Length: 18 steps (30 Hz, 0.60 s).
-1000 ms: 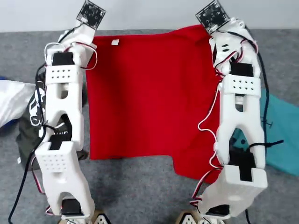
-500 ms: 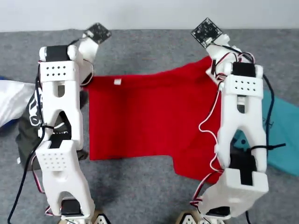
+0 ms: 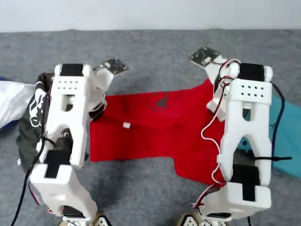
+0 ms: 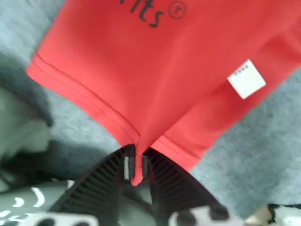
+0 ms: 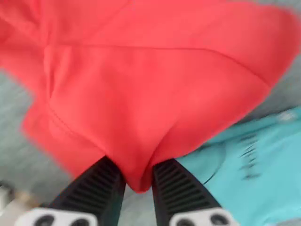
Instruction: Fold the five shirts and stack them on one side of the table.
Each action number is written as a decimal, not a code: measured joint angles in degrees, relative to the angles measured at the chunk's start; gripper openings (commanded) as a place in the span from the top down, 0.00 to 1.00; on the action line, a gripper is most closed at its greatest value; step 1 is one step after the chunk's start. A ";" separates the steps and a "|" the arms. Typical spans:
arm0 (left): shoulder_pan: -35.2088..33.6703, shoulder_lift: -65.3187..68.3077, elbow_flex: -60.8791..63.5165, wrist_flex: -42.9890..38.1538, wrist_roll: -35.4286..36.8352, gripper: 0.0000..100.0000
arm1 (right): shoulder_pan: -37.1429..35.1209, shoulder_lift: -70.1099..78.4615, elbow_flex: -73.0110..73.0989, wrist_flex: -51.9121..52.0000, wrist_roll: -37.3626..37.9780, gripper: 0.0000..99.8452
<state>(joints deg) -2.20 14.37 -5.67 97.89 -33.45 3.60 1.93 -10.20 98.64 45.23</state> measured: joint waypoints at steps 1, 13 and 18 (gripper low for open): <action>0.00 -0.79 2.02 -0.26 0.09 0.99 | 0.00 -0.53 0.35 1.41 -0.62 0.99; -3.16 -2.99 13.01 -6.24 2.46 0.99 | 0.26 -14.15 27.25 1.76 -2.90 0.99; -3.16 -2.99 16.70 -7.56 2.46 0.99 | 0.26 -18.11 35.34 0.44 -2.90 0.99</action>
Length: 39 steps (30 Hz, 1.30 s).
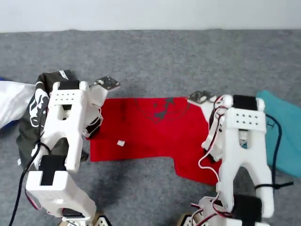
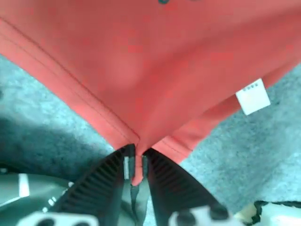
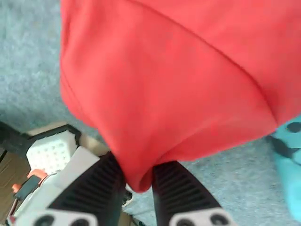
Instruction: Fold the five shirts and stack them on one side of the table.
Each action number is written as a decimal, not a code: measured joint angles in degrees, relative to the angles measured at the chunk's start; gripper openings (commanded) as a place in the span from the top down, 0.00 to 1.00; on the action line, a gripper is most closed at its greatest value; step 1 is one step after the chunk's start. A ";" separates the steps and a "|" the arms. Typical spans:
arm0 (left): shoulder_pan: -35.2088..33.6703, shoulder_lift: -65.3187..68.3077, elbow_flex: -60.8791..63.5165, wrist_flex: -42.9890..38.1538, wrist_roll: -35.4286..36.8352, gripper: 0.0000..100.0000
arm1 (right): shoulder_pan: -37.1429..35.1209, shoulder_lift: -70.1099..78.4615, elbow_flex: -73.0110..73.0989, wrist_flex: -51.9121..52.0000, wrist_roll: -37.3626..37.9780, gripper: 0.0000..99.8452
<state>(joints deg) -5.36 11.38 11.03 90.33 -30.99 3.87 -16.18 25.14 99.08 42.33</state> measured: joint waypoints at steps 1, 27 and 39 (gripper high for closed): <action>0.00 0.00 0.00 0.00 0.00 0.99 | 0.00 -0.53 0.88 -0.18 0.00 0.99; -0.44 -25.23 0.62 8.44 -1.85 0.96 | 9.05 -20.04 1.41 1.32 0.09 0.79; 12.22 -25.32 0.62 7.47 12.13 0.99 | 18.37 -33.85 -0.53 1.41 0.09 0.99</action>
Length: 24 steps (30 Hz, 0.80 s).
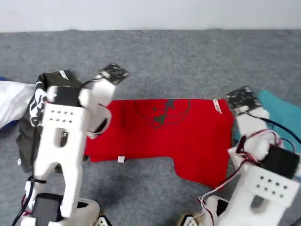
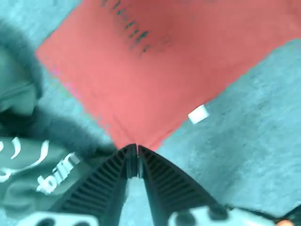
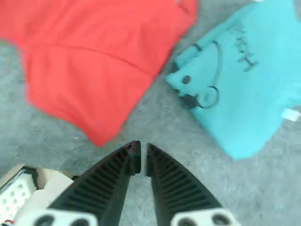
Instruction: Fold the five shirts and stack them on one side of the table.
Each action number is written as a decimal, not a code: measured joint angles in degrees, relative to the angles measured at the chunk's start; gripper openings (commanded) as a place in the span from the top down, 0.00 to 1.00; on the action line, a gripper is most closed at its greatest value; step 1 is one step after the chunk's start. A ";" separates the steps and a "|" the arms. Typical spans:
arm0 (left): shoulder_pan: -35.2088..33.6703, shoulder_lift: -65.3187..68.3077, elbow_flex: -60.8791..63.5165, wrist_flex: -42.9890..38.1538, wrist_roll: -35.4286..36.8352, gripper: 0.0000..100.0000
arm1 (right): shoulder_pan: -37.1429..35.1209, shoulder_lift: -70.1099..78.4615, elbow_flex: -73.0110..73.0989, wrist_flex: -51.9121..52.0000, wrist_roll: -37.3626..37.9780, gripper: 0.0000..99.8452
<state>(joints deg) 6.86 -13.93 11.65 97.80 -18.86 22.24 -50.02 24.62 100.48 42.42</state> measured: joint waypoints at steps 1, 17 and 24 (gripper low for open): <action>2.29 0.00 0.00 -1.05 1.49 0.99 | 1.76 -0.79 0.00 0.00 0.00 0.99; 36.04 13.98 -1.23 -18.20 10.55 0.85 | 23.56 -5.01 0.00 0.00 -0.09 0.99; 43.43 27.08 -12.48 -17.58 10.55 0.80 | 24.97 -5.36 0.26 0.00 -0.09 0.99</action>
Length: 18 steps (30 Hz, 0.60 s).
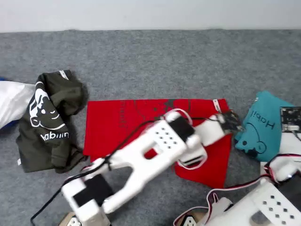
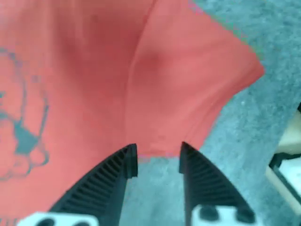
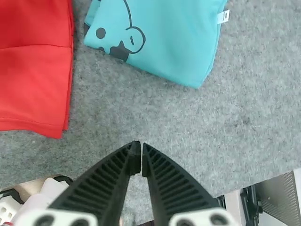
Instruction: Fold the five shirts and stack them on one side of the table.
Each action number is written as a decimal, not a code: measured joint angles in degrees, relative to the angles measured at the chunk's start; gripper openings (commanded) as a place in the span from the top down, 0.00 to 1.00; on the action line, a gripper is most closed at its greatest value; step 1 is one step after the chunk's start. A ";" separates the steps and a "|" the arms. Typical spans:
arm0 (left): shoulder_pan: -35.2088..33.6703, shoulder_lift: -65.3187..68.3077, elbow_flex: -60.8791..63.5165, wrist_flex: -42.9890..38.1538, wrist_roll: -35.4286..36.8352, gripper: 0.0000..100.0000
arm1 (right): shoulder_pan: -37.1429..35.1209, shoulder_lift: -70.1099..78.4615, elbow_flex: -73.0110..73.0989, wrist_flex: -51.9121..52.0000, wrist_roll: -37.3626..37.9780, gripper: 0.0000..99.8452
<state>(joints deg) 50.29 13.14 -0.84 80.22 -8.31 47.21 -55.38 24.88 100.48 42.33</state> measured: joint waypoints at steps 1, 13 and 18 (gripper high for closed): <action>0.70 1.93 -1.23 0.00 0.00 0.80 | 0.00 0.00 0.00 0.00 0.00 0.99; 5.36 19.96 -16.18 5.98 -2.81 0.79 | 0.00 0.00 0.00 0.00 0.00 0.99; 5.19 25.32 -18.81 5.98 -3.78 0.80 | 0.00 0.00 0.00 0.00 0.00 0.99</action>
<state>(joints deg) 55.47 38.46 -19.65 86.20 -12.09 47.21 -55.38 24.88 100.48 42.33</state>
